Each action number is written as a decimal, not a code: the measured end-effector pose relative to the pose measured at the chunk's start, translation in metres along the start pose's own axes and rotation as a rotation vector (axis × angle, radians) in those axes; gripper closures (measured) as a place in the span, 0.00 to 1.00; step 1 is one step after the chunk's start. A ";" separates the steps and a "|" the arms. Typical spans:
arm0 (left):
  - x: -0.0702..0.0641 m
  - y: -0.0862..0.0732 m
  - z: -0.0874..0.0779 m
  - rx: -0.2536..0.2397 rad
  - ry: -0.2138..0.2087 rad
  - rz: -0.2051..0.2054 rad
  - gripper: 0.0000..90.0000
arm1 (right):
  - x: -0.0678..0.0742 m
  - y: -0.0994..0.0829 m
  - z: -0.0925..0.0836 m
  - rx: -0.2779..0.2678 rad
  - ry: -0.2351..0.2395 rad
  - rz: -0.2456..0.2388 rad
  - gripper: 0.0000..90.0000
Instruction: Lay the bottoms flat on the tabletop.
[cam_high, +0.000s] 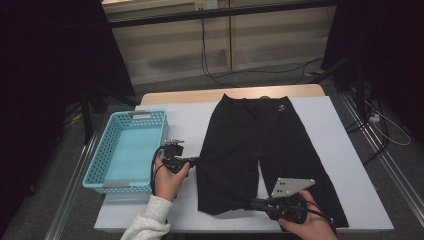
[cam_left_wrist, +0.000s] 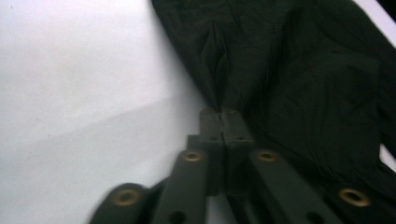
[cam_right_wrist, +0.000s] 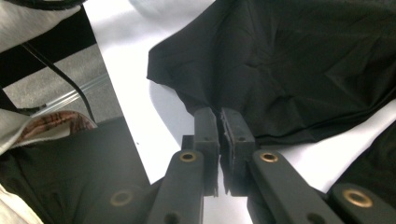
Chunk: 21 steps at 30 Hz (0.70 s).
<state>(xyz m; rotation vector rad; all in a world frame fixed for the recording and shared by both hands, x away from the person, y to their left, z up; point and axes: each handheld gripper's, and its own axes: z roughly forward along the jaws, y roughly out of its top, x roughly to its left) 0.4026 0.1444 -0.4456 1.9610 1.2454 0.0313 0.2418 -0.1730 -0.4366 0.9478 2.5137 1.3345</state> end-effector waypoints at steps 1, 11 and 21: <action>0.000 -0.001 0.001 0.014 -0.007 0.003 0.90 | -0.001 -0.002 0.002 0.009 -0.018 0.001 0.92; -0.010 -0.017 -0.016 0.072 -0.004 0.082 0.63 | -0.010 0.003 0.006 -0.003 -0.058 0.006 0.56; -0.009 -0.031 -0.022 0.072 0.032 0.116 0.52 | -0.030 0.014 0.017 -0.006 -0.152 0.023 0.46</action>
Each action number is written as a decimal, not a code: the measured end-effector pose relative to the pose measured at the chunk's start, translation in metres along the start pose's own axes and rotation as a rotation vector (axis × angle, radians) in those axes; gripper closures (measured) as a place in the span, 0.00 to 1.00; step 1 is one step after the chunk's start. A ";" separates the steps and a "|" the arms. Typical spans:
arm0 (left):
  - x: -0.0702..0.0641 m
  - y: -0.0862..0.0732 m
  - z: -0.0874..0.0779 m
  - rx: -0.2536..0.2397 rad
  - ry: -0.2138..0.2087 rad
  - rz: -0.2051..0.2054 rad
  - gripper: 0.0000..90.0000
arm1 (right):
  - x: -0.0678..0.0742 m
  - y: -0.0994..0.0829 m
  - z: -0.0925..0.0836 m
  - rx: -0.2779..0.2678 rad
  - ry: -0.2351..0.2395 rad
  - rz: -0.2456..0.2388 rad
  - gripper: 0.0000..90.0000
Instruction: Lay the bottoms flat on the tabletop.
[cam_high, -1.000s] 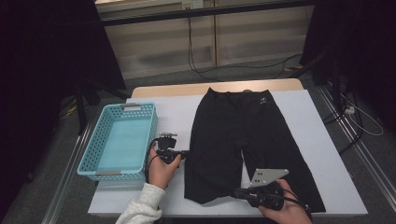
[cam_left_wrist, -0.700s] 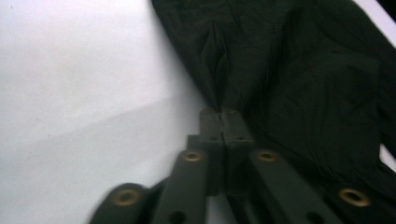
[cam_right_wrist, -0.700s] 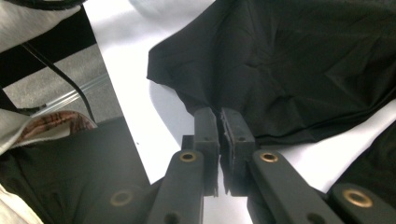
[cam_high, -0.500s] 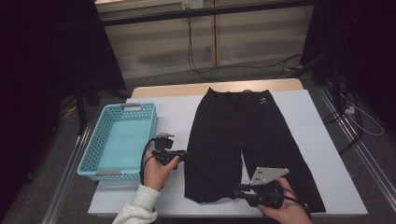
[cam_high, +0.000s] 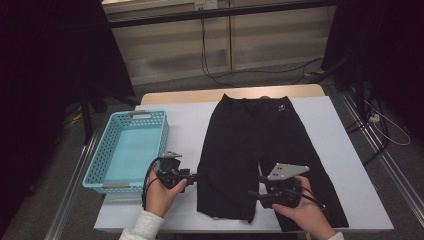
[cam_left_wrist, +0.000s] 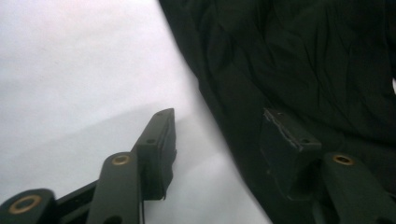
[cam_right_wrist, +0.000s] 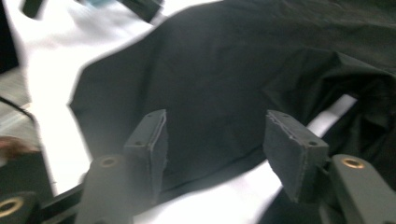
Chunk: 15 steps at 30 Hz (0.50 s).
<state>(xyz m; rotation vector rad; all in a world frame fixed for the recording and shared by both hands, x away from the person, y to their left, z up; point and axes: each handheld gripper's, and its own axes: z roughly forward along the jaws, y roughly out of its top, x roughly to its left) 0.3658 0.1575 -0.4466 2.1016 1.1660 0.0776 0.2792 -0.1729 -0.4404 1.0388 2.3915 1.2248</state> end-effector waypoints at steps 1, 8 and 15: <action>-0.001 0.000 0.001 0.004 -0.003 0.006 0.52 | -0.001 -0.001 0.006 0.014 -0.030 -0.014 0.49; -0.006 -0.003 0.005 0.001 -0.001 0.027 0.54 | -0.008 -0.004 0.032 0.086 -0.145 -0.004 0.63; -0.014 0.000 0.013 0.005 -0.036 0.006 0.71 | -0.019 -0.003 0.032 0.059 -0.134 0.060 0.98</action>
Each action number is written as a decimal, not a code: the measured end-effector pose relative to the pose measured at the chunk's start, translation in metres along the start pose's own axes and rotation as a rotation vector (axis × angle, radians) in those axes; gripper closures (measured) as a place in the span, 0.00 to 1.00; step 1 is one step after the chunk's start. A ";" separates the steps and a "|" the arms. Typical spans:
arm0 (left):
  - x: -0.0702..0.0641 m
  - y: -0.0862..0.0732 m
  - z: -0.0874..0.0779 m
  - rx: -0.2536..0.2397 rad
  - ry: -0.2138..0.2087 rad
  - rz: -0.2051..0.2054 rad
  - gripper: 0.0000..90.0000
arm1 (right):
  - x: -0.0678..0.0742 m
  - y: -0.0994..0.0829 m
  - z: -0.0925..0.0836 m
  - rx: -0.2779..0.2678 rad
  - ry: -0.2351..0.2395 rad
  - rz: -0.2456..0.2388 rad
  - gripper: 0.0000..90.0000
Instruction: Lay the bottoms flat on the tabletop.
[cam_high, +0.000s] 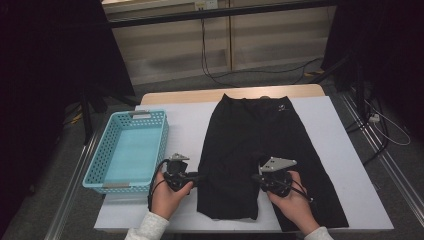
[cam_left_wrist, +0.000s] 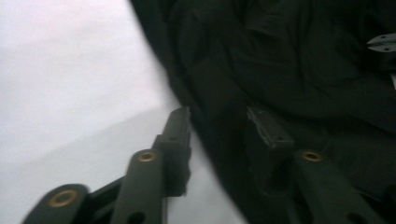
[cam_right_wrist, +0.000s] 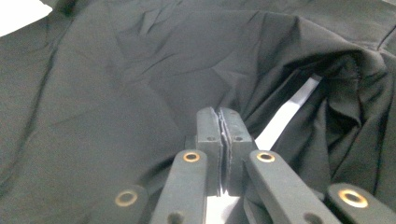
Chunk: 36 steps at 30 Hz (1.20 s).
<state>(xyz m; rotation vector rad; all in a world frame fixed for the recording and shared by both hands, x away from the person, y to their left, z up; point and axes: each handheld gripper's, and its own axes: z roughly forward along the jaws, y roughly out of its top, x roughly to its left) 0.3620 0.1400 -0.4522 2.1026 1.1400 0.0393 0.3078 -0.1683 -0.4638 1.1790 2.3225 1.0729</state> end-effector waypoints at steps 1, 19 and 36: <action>-0.001 0.001 0.001 0.007 0.000 0.005 0.73 | -0.002 0.000 -0.001 -0.015 -0.005 0.013 0.98; 0.005 0.015 0.013 -0.033 -0.010 -0.022 1.00 | -0.021 0.000 0.002 -0.049 -0.069 -0.002 0.90; -0.007 -0.007 -0.005 0.004 -0.009 0.033 0.61 | 0.018 -0.015 -0.029 -0.034 0.043 -0.076 0.59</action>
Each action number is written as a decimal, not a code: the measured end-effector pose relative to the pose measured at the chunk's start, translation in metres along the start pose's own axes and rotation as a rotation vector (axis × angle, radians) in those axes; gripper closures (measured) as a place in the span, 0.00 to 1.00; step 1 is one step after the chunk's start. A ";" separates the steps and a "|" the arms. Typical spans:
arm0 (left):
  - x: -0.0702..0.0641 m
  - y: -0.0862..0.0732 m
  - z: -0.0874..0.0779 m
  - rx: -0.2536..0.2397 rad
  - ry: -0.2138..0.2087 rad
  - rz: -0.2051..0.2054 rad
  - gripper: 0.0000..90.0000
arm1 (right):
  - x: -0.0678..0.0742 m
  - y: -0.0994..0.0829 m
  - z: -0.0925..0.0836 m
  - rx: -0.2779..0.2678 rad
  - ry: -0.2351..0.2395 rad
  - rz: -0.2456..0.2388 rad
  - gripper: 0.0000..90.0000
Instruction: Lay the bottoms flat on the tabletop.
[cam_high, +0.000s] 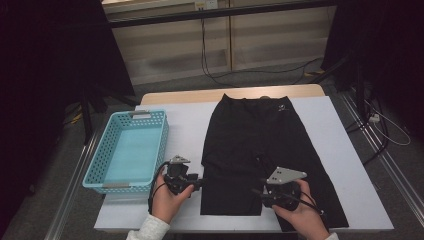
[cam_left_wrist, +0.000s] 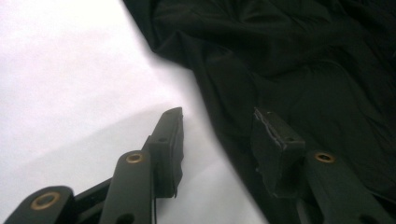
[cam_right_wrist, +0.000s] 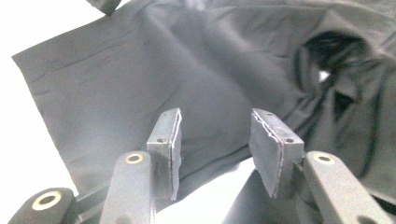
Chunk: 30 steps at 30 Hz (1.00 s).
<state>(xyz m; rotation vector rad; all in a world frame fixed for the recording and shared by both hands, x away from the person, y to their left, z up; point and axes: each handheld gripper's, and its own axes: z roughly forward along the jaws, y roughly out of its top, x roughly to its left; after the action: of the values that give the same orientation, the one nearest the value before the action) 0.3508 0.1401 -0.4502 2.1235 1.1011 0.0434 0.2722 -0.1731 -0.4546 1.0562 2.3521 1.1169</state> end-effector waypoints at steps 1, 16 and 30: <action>-0.002 -0.001 0.000 -0.002 0.007 0.006 0.61 | 0.001 0.000 0.000 0.007 0.005 -0.001 0.59; -0.013 -0.003 0.007 0.006 -0.024 0.006 0.81 | 0.004 -0.008 0.004 0.054 0.057 -0.010 0.96; -0.007 -0.002 -0.004 0.096 -0.081 -0.072 1.00 | 0.009 -0.006 0.002 0.061 0.110 -0.005 0.98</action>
<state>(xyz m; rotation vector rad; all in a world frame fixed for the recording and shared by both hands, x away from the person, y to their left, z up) 0.3439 0.1379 -0.4467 2.1484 1.1508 -0.1307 0.2640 -0.1678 -0.4602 1.0330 2.4868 1.1351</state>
